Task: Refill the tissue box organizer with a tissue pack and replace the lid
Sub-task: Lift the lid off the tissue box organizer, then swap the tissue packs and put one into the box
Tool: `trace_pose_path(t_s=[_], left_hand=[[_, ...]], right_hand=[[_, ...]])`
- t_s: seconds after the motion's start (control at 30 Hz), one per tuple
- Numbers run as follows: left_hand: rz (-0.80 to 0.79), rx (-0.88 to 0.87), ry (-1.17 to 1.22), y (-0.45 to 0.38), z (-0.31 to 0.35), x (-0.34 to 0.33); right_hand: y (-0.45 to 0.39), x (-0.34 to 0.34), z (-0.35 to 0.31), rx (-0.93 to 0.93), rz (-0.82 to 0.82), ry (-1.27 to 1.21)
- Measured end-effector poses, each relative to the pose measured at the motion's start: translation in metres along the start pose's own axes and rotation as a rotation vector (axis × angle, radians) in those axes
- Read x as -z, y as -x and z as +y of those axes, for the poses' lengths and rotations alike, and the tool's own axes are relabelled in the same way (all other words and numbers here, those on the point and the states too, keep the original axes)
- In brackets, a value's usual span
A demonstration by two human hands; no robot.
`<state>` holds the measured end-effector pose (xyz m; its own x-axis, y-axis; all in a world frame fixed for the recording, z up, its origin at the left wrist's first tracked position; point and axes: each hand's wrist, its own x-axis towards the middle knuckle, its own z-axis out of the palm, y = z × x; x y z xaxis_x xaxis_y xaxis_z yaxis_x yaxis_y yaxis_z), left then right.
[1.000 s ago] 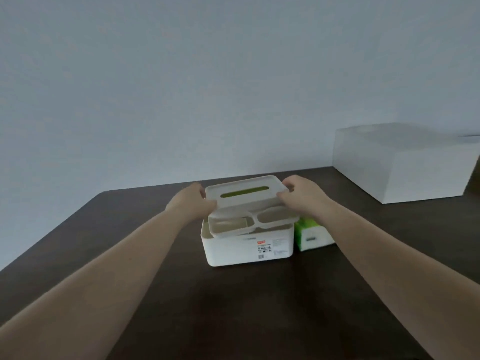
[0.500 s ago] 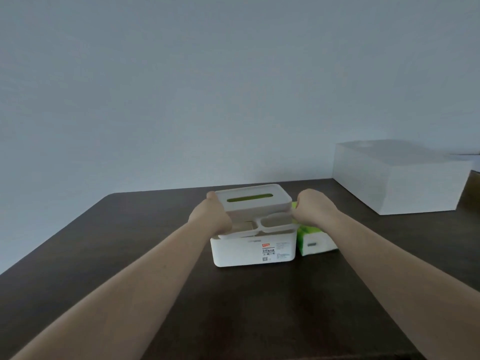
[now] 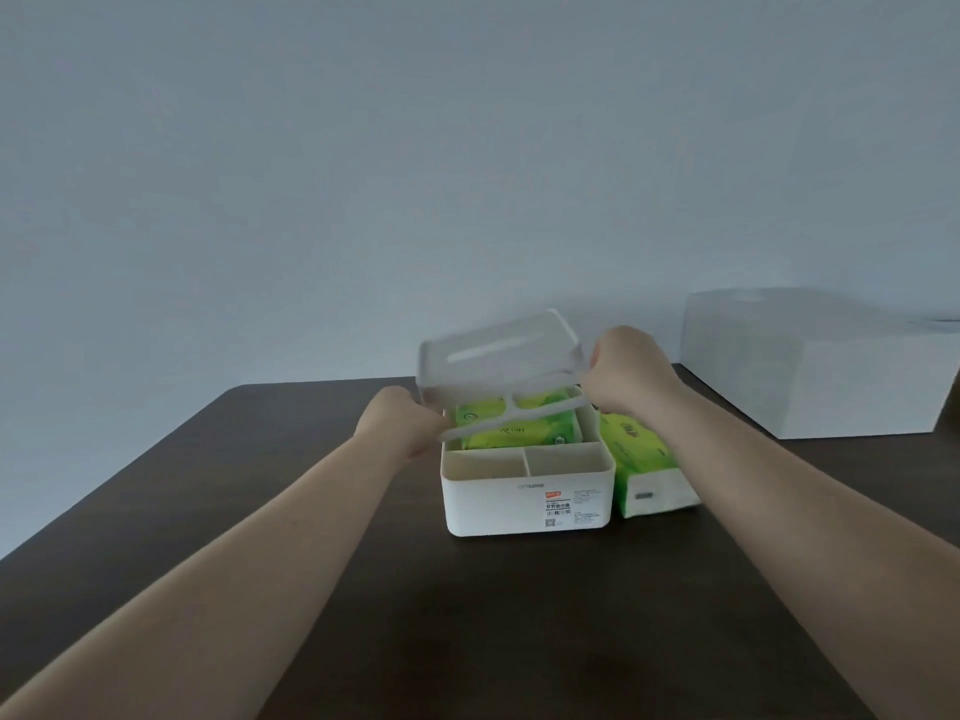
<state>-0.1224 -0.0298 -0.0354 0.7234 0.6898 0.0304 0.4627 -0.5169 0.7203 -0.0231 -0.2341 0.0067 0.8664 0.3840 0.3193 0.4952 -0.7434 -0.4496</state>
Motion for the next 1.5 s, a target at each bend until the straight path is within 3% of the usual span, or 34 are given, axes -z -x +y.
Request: trace_pose_path(t_s=[0.1,0.27,0.63,0.83,1.1,1.27,1.4,1.5], left_hand=[[0.133,0.003,0.121,-0.007,-0.012,0.017],[0.207,0.034,-0.027,-0.006,-0.049,0.058],[0.069,0.378,-0.124,0.004,-0.137,0.095],[-0.003,0.332,-0.365,0.002,-0.160,0.084],[-0.037,0.317,-0.327,-0.006,-0.161,0.067],[0.087,0.246,-0.479,-0.002,-0.157,0.066],[0.227,0.113,-0.470,-0.002,-0.131,0.061],[0.230,0.013,-0.403,-0.003,-0.101,0.048]], right_hand=[[-0.004,-0.005,-0.021,0.013,0.005,-0.067],[-0.005,-0.039,-0.064,0.070,-0.120,-0.063],[0.007,-0.132,-0.150,0.262,-0.272,0.146],[0.005,-0.156,-0.154,0.260,-0.411,0.292],[0.009,-0.160,-0.145,0.222,-0.448,0.271],[0.009,-0.141,-0.131,0.273,-0.265,0.066],[0.002,-0.104,-0.088,0.258,0.068,-0.139],[-0.002,-0.079,-0.050,0.192,0.150,-0.141]])
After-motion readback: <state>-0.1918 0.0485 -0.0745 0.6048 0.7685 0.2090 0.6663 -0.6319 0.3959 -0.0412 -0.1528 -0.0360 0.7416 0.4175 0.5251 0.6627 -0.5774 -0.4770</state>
